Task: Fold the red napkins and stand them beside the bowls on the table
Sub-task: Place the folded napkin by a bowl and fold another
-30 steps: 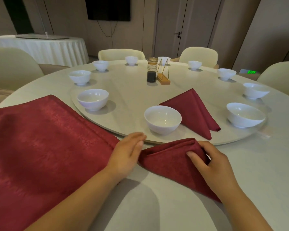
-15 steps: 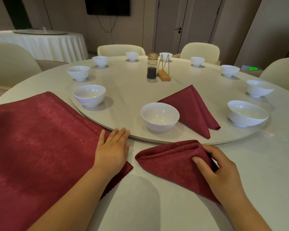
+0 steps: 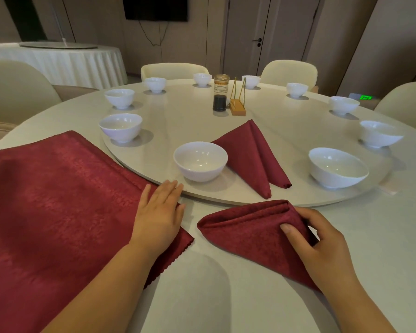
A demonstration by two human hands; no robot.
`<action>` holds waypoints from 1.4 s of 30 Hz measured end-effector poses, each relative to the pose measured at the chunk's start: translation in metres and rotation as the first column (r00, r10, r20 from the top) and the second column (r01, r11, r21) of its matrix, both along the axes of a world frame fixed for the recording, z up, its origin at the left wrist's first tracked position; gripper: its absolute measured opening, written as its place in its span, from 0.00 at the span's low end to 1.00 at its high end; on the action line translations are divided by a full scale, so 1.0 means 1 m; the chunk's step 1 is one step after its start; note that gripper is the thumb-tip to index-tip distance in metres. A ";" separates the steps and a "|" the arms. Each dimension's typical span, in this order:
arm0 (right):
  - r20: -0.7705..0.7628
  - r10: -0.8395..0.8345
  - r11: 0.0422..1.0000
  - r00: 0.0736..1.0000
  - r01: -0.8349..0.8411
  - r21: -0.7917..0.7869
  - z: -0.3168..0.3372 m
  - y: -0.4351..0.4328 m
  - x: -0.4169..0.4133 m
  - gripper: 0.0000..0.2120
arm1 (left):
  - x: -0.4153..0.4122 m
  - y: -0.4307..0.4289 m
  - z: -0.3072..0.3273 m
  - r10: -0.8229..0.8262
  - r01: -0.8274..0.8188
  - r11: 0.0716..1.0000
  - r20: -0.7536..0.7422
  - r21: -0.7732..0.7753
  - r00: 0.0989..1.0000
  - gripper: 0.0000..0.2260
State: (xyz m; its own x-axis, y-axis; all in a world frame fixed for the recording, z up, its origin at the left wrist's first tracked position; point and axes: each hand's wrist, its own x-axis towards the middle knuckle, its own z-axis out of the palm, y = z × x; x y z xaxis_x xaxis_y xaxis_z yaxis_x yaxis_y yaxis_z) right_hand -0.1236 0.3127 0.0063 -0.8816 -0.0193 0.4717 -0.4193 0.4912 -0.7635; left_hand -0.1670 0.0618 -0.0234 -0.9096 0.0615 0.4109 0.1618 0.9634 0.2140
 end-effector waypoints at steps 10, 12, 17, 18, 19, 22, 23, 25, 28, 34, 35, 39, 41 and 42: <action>0.009 0.015 0.999 1.000 -0.014 -0.049 0.002 -0.002 0.003 0.13 | 0.005 0.013 -0.006 -0.169 0.167 0.984 -0.031 -0.062 0.985 0.21; 0.002 0.014 0.998 1.000 -0.014 -0.054 0.003 -0.002 0.003 0.13 | 0.004 0.011 -0.007 -0.103 0.101 0.993 -0.031 -0.069 0.994 0.22; 0.004 0.006 0.998 1.000 -0.005 -0.070 0.002 -0.002 0.004 0.12 | 0.005 0.007 -0.006 0.039 -0.032 0.995 0.072 -0.096 0.997 0.23; 0.005 0.003 0.997 1.000 -0.003 -0.076 0.001 -0.002 0.003 0.11 | 0.005 0.007 -0.006 0.055 -0.049 0.997 0.101 -0.062 0.993 0.26; 0.004 0.002 0.996 1.000 -0.001 -0.085 0.001 -0.002 0.003 0.10 | 0.005 0.007 -0.005 0.074 -0.071 0.997 0.129 -0.031 0.989 0.29; -0.005 -0.013 0.995 1.000 0.013 -0.100 0.001 -0.001 0.003 0.12 | -0.001 0.000 -0.008 0.117 -0.116 0.993 0.110 -0.014 0.987 0.26; -0.005 -0.017 0.994 1.000 0.016 -0.106 0.001 0.000 0.003 0.12 | -0.002 -0.003 -0.008 0.111 -0.113 0.993 0.080 0.020 0.991 0.23; -0.001 -0.027 0.994 1.000 0.026 -0.109 0.000 0.000 0.003 0.12 | -0.001 -0.006 -0.005 0.056 -0.057 0.996 0.018 0.071 0.998 0.23; -0.008 -0.047 0.992 0.999 0.046 -0.116 -0.001 0.001 0.004 0.09 | 0.002 0.004 -0.002 -0.165 0.170 0.984 -0.084 0.051 0.983 0.21; -0.016 -0.118 0.976 0.993 0.113 -0.186 -0.004 0.008 0.001 0.13 | 0.001 0.027 -0.006 -0.314 0.311 0.949 -0.064 -0.053 0.947 0.17; -0.005 -0.122 0.976 0.993 0.119 -0.182 -0.003 0.009 0.001 0.15 | -0.001 0.027 -0.006 -0.318 0.315 0.948 -0.072 -0.051 0.946 0.18; 0.017 -0.125 0.979 0.992 0.126 -0.157 -0.002 0.009 0.002 0.16 | -0.003 0.034 -0.007 -0.253 0.254 0.961 0.016 -0.114 0.967 0.21; 0.022 -0.118 0.979 0.993 0.120 -0.164 -0.002 0.008 0.002 0.15 | -0.001 0.037 -0.005 -0.248 0.250 0.968 0.126 -0.006 0.961 0.34; 0.028 -0.117 0.978 0.993 0.120 -0.170 -0.001 0.008 0.002 0.15 | -0.002 0.037 -0.008 -0.213 0.210 0.977 0.129 0.030 0.969 0.43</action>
